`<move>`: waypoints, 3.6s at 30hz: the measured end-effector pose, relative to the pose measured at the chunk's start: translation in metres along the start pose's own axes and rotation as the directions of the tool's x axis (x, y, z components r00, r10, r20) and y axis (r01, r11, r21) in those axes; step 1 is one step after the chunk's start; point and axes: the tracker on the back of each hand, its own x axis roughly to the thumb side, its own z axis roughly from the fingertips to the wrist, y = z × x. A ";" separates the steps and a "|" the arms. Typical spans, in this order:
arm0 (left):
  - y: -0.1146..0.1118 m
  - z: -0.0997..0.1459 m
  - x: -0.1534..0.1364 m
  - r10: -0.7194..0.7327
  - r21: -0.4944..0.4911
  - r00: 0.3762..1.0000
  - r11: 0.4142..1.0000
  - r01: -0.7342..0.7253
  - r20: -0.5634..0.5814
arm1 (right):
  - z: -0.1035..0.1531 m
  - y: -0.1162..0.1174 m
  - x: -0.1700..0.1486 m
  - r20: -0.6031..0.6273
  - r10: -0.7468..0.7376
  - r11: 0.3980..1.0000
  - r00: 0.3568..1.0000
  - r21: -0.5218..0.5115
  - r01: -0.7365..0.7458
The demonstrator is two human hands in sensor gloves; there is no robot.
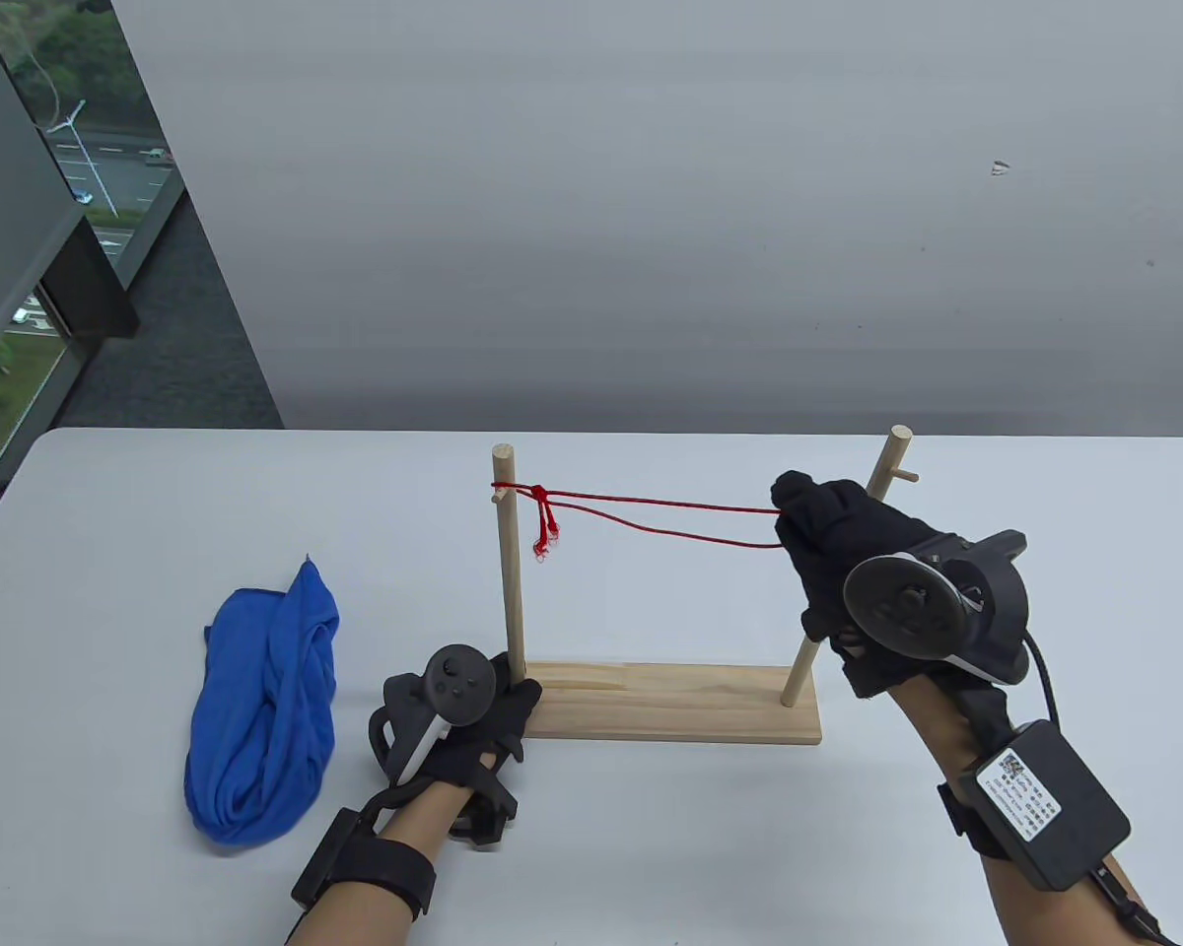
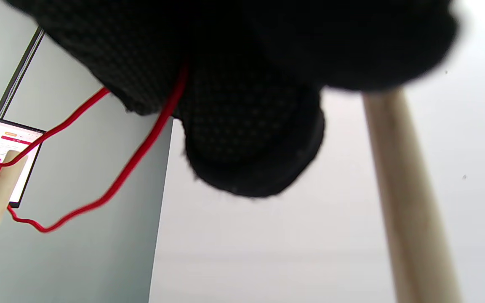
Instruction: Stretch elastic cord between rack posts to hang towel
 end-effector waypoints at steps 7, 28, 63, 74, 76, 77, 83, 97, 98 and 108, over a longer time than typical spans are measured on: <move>0.000 0.000 0.000 0.000 0.000 1.000 1.000 0.000 0.000 | -0.004 -0.021 -0.006 0.002 0.051 0.997 0.999 -0.057 -0.050; 0.000 0.001 0.000 -0.002 -0.001 1.000 1.000 0.002 -0.021 | -0.033 -0.052 -0.057 -0.161 0.159 0.973 0.974 -0.139 -0.182; -0.001 0.002 0.001 -0.001 0.003 0.999 1.000 0.001 -0.039 | -0.025 -0.024 -0.097 -0.060 0.077 0.981 0.995 -0.172 -0.086; -0.001 0.003 0.001 0.000 0.005 0.999 1.000 0.000 -0.043 | -0.006 -0.014 -0.093 0.056 0.078 0.959 0.995 -0.276 -0.059; -0.001 0.003 0.001 0.000 0.004 0.999 1.000 0.000 -0.044 | -0.005 -0.012 -0.091 0.059 0.090 0.959 0.994 -0.273 -0.070; -0.001 0.003 0.001 0.000 0.004 0.999 1.000 0.000 -0.045 | -0.005 -0.010 -0.089 0.057 0.096 0.961 0.994 -0.267 -0.077; -0.001 0.003 0.001 0.002 0.001 0.999 1.000 -0.002 -0.048 | -0.003 -0.006 -0.084 0.068 0.088 0.962 0.994 -0.265 -0.067; 0.000 0.002 -0.001 0.012 -0.008 0.998 1.000 -0.012 -0.054 | -0.001 0.006 -0.070 0.107 0.036 0.976 0.994 -0.217 -0.012; 0.000 0.002 -0.001 0.012 -0.008 0.998 1.000 -0.012 -0.054 | -0.002 0.006 -0.070 0.114 0.031 0.977 0.993 -0.211 -0.006; 0.000 0.002 -0.003 0.038 -0.026 0.998 0.999 -0.039 -0.043 | -0.002 0.012 -0.068 0.141 -0.032 0.988 0.989 -0.146 0.053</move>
